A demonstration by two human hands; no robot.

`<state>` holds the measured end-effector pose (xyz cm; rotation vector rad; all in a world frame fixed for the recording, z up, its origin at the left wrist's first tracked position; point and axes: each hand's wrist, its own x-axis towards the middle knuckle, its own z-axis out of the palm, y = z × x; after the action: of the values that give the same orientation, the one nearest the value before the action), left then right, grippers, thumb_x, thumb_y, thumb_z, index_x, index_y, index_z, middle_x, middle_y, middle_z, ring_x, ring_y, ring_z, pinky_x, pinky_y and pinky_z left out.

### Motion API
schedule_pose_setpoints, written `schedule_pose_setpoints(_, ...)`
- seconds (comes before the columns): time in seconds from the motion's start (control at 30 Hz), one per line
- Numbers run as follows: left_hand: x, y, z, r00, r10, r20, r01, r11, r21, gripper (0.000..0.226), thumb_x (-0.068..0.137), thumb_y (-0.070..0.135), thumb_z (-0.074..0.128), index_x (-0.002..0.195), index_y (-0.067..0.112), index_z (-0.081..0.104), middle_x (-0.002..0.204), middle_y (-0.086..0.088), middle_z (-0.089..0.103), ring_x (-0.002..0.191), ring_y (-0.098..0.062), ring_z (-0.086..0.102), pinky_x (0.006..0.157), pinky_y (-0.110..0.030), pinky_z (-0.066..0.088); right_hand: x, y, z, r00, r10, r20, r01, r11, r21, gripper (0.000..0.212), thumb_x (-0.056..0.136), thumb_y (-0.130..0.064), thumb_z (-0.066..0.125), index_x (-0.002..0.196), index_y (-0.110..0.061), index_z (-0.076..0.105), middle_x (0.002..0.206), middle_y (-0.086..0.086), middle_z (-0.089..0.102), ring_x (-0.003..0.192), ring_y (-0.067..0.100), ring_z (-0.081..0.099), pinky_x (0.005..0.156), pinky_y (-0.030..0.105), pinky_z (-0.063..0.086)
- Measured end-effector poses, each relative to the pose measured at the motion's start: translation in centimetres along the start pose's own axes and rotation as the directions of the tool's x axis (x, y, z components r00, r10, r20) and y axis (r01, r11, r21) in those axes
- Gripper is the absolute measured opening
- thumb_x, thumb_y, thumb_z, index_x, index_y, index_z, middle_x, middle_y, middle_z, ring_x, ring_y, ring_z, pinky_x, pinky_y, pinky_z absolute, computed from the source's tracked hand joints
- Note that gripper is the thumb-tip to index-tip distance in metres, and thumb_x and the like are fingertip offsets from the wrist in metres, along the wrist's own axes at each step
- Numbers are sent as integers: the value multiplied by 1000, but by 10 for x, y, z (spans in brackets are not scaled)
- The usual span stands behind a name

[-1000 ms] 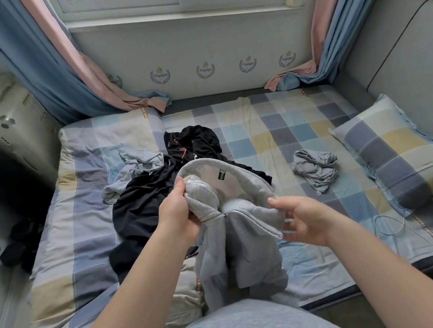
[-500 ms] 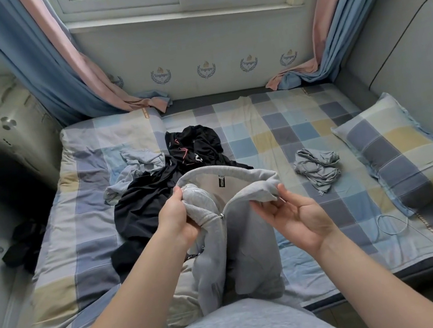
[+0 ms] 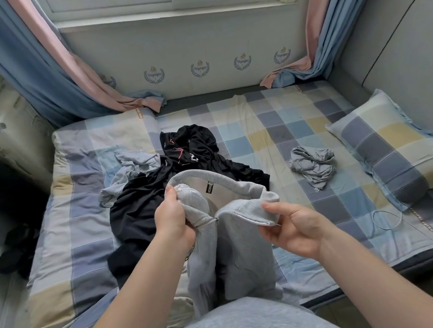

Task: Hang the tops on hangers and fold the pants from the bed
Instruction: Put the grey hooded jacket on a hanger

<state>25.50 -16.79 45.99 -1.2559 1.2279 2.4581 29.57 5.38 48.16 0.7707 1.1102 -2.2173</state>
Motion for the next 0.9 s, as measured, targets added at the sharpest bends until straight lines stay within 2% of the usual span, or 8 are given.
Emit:
schedule_pose_setpoints(0.17,-6,-3,6,999,-34,34,34,999,-15,39,100,43,57,114,7,67,108,-17,74,97,-32,72,91,-48,57,7,1,1,997,-70,34,64,986,155,40,71,13,55,109,4,63,93,20,71,82,26,70,73,30,60)
schedule_pose_setpoints(0.27,-9,-3,8,996,-58,64,61,997,-49,41,100,43,56,119,7,66,109,-18,73,96,-32,72,75,-42,60,11,4,0,993,-112,34,99,961,258,39,70,14,51,106,6,64,90,21,71,77,28,72,71,31,60)
schedule_pose_setpoints(0.37,-10,0,9,988,-98,116,107,991,-78,43,102,43,53,124,8,64,113,-19,71,97,-32,71,64,-38,59,15,9,-3,982,-170,77,128,913,387,31,77,5,57,103,2,74,97,21,74,78,26,75,66,29,63)
schedule_pose_setpoints(0.5,-10,0,12,961,-201,192,219,973,-76,53,103,48,47,128,4,61,119,-21,68,106,-33,67,79,-47,55,21,18,-10,964,-206,165,86,835,543,48,61,10,83,106,-4,74,104,22,73,82,31,75,68,38,64)
schedule_pose_setpoints(0.63,-11,-5,15,937,-251,243,264,964,-23,54,103,49,46,127,4,63,117,-19,69,103,-31,68,85,-45,56,32,31,-25,995,-74,61,53,953,299,35,85,7,48,108,-10,67,95,17,72,80,30,71,64,40,59)
schedule_pose_setpoints(0.77,-11,-18,19,916,-285,284,274,959,77,50,102,49,47,126,8,66,116,-14,72,101,-26,70,83,-40,57,34,35,-45,946,-172,-273,63,928,-367,28,100,-6,53,127,-13,54,96,8,67,87,22,62,73,38,55)
schedule_pose_setpoints(0.83,-13,-26,22,901,-309,304,286,951,120,48,102,48,47,121,10,67,100,-9,74,92,-22,71,78,-37,55,28,34,-60,850,-295,-436,84,893,-442,23,104,-16,48,127,-14,54,107,8,66,96,21,61,88,45,54)
schedule_pose_setpoints(0.9,-19,-35,26,869,-350,350,317,936,150,41,102,45,49,111,10,68,88,-3,70,82,-17,68,79,-31,52,14,28,-71,846,-311,-433,131,908,-397,31,105,-38,44,118,-17,63,112,8,70,101,23,66,90,47,55)
